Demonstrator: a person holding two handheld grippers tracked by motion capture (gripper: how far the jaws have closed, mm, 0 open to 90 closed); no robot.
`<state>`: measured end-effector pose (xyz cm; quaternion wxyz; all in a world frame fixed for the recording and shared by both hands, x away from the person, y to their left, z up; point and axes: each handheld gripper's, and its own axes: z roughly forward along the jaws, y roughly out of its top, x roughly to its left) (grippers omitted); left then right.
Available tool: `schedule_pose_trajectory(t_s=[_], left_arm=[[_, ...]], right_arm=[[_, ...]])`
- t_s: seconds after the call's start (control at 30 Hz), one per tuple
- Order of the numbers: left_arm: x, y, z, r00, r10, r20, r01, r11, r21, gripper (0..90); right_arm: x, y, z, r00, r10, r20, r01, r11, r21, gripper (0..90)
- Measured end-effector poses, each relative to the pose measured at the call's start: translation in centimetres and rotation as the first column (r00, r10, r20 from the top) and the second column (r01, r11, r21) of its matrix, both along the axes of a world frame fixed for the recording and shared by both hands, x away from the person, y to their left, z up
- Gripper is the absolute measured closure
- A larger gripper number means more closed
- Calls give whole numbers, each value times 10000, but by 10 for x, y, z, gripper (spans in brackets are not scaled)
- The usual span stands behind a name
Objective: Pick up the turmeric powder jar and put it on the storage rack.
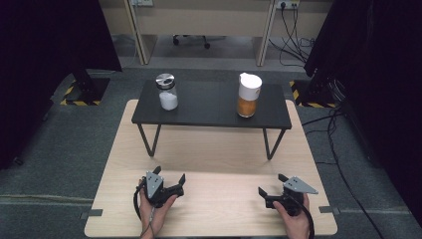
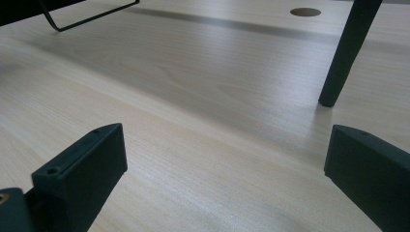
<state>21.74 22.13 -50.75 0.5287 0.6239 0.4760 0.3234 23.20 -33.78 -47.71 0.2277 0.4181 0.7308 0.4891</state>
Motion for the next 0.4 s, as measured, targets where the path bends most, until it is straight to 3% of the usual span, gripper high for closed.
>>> schedule_pose_trajectory(t_s=[0.4], left_arm=[[0, 0, 0, 10000, -9, -29, 9, 10000, -5, 17]], right_arm=[[0, -1, 0, 10000, -3, -23, 3, 10000, 80, 16]])
